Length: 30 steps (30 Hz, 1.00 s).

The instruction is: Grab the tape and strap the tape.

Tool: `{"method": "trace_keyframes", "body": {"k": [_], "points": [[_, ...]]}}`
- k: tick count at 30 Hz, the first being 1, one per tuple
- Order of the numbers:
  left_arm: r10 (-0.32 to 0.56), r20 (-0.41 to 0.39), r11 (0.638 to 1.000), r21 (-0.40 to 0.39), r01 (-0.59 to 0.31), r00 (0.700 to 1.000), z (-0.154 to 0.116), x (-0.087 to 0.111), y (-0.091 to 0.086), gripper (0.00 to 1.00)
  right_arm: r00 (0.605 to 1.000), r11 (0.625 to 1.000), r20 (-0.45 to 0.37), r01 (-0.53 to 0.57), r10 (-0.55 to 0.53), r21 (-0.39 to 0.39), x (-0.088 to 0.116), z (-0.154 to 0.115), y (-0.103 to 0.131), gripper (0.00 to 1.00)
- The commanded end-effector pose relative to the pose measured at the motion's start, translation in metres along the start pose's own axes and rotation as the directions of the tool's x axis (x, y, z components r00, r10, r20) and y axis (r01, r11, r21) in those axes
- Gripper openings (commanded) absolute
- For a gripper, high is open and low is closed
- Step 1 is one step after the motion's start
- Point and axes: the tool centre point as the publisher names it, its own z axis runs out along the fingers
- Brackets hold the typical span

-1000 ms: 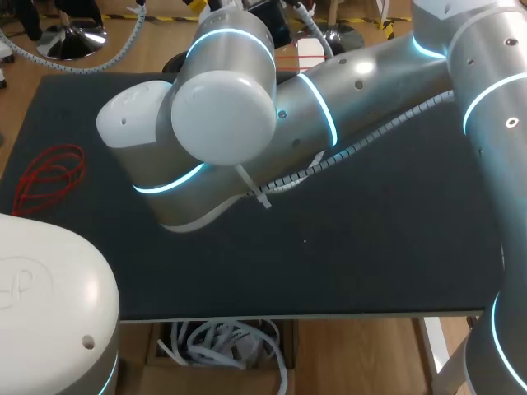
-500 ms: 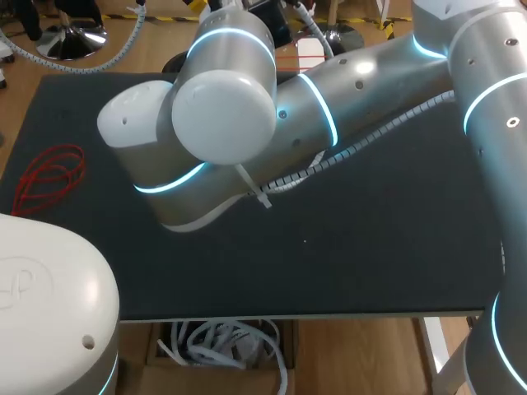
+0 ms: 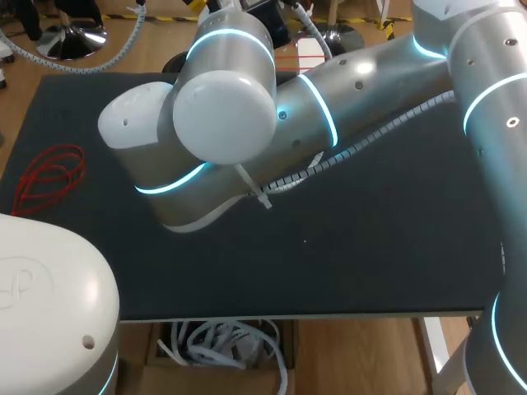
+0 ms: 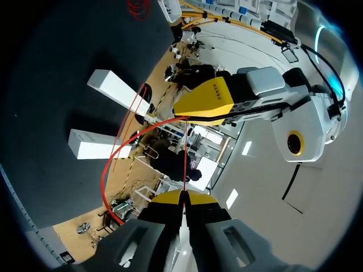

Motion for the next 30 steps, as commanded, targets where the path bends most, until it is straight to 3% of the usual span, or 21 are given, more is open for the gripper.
{"method": "trace_keyframes", "body": {"k": [1,30], "points": [[-0.001,-0.001,1.000,-0.003,0.001,1.000,-0.001,0.000,0.000,0.00,1.000,1.000,-0.007,0.006,-0.006,-0.004,-0.001,-0.002,0.003,0.00],[-0.001,-0.001,1.000,-0.003,0.001,1.000,-0.001,0.000,0.000,0.00,1.000,0.999,-0.003,0.030,-0.030,-0.034,-0.005,-0.003,0.029,0.00]]}}
